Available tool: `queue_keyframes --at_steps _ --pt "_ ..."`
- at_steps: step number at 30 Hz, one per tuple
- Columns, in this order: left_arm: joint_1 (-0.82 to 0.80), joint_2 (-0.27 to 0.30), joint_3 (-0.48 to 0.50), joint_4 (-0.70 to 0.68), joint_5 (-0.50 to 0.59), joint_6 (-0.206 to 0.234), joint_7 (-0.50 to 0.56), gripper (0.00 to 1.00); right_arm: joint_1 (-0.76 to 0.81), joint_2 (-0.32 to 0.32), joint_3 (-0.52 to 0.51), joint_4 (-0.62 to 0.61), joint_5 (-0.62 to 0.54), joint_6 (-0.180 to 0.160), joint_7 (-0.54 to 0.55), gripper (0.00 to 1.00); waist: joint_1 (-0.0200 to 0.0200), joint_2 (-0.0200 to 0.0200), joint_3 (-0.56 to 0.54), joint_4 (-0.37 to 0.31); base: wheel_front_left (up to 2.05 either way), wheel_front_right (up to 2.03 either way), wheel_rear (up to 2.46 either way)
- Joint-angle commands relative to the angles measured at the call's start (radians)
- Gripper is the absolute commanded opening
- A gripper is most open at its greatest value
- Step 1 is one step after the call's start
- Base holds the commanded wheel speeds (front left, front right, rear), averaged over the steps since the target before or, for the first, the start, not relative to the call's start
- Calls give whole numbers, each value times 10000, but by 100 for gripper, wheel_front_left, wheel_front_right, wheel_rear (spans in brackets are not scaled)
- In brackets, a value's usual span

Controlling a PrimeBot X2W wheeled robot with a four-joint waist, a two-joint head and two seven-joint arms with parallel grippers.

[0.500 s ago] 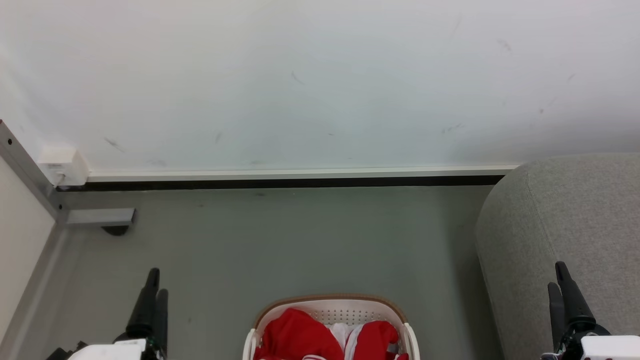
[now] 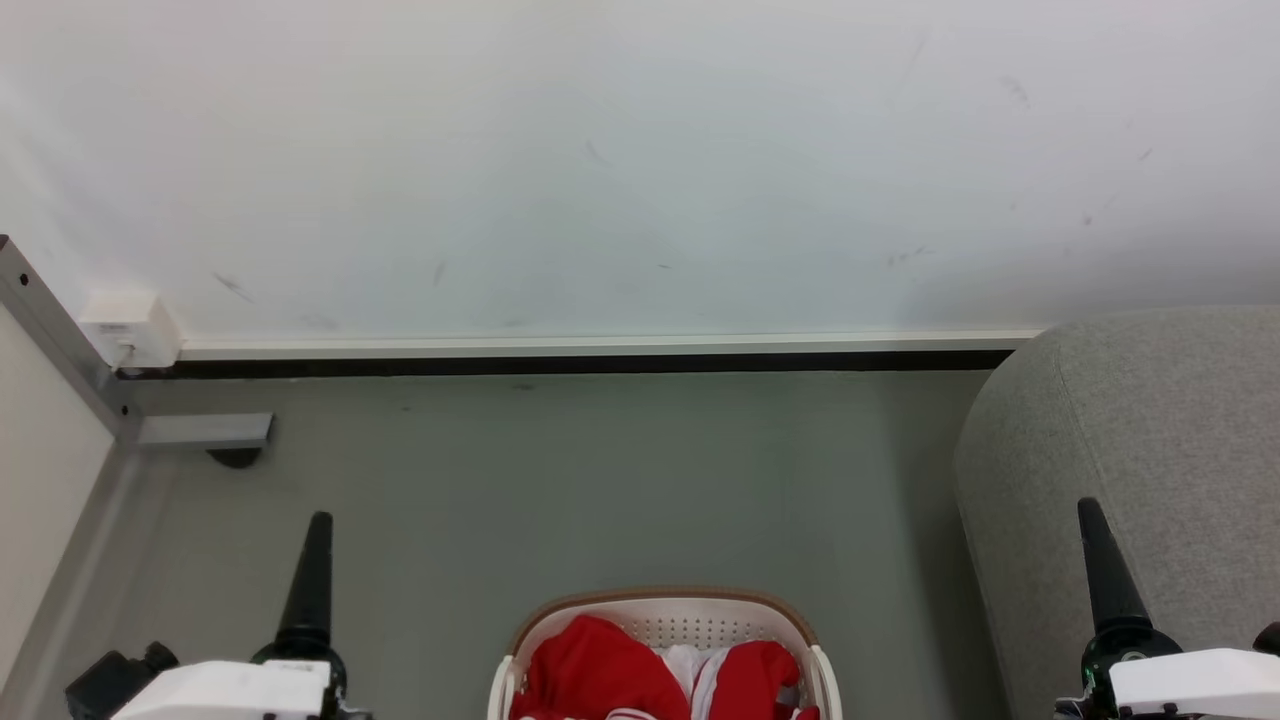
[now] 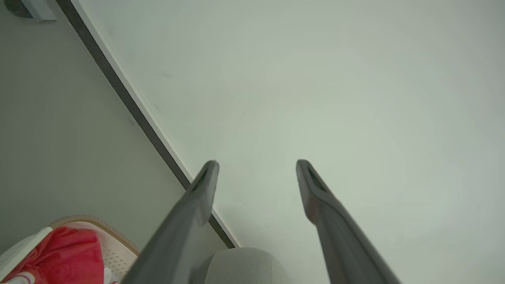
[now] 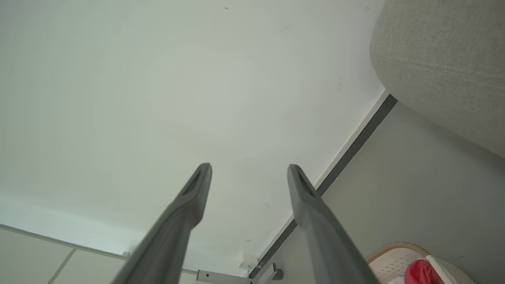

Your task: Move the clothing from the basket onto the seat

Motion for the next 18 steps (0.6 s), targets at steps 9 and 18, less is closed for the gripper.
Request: queue_keyframes --at_steps 9,18 --pt "-165 82 -417 -262 2264 366 -393 100 -244 -86 230 -208 -1850 -6 -382 100 0 0 -47 40 0 0 0" --pt "-177 94 -676 -225 3968 637 -695 100 -312 -92 499 -192 -3743 -8 -692 100 0 0 -52 60 0 0 0"
